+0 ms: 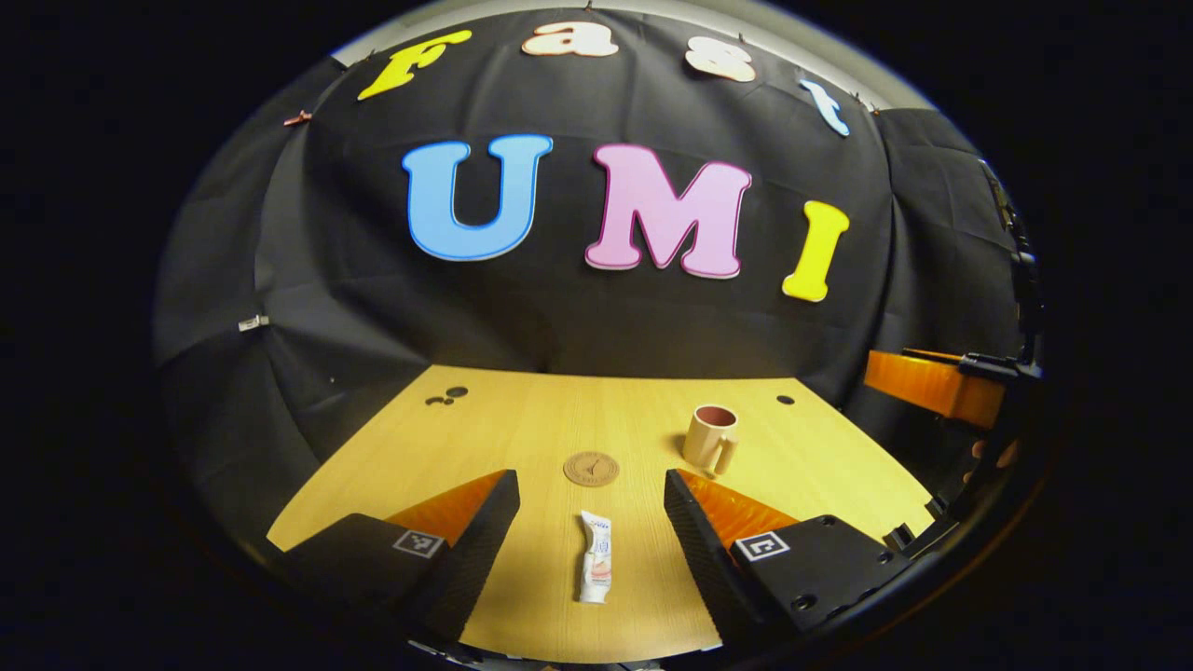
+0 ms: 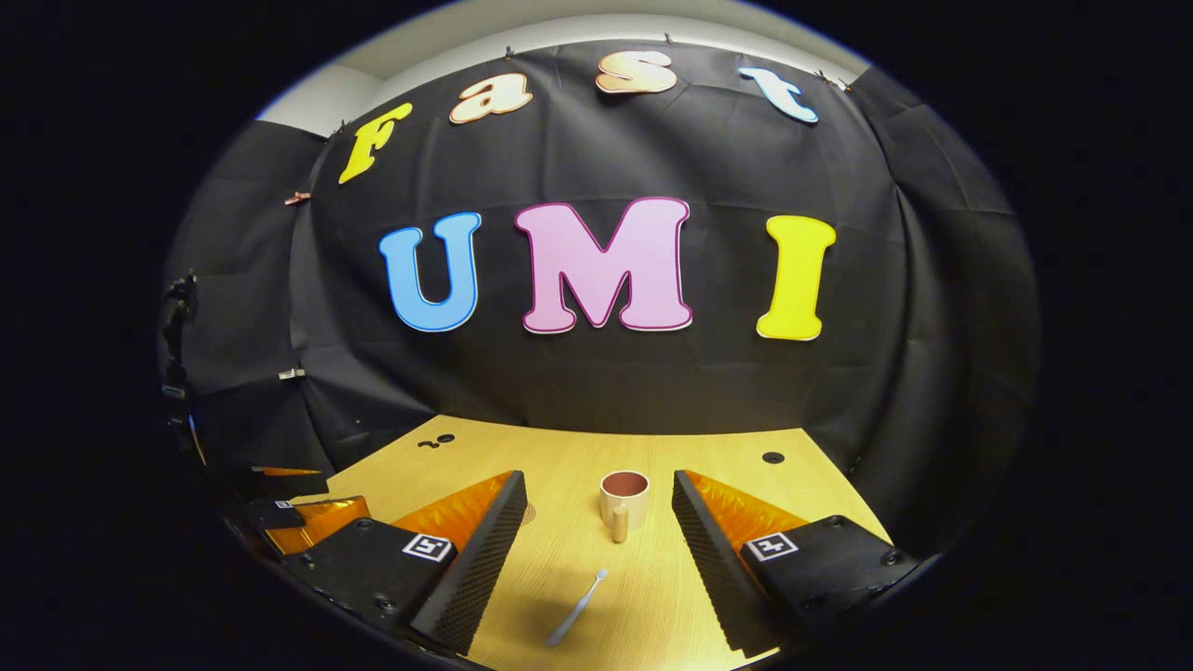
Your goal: Put the toothbrush and toothpaste on the desktop into the cup, then pick up the cup and place it on the coaster on the desktop.
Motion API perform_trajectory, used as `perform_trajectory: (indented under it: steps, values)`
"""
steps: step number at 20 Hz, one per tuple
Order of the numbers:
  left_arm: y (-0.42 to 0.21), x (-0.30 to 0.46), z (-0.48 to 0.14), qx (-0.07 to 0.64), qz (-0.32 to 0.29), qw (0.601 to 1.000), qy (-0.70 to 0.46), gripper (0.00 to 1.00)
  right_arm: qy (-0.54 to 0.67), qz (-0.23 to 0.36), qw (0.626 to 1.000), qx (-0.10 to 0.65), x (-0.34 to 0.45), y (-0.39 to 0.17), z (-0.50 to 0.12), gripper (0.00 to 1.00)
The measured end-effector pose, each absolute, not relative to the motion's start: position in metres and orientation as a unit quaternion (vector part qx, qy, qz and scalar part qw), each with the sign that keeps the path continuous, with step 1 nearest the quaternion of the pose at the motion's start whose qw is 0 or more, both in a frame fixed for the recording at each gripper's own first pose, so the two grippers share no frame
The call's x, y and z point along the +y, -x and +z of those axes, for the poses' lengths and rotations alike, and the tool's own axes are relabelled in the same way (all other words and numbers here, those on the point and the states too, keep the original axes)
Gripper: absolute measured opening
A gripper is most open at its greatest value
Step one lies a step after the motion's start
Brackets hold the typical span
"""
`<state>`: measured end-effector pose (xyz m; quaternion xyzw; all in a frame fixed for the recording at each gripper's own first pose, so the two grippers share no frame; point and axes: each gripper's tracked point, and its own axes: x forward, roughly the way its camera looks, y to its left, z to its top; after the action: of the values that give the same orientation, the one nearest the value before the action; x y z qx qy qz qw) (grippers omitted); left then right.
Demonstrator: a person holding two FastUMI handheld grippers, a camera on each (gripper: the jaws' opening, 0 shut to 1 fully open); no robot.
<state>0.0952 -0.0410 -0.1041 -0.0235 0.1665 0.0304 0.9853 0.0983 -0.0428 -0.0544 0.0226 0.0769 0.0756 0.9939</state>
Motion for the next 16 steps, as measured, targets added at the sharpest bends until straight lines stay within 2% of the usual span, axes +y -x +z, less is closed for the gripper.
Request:
perform_trajectory:
  steps: [9,16]
  values:
    - [-0.147,-0.043,-0.216,0.287,0.04,0.957,0.015,0.98,-0.025,0.116,0.983,0.139,-0.06,-0.14,-0.101,0.97]
    - [-0.159,-0.047,-0.291,0.381,0.07,0.922,0.022,0.96,-0.022,0.172,0.966,0.192,-0.06,-0.154,-0.145,0.97]
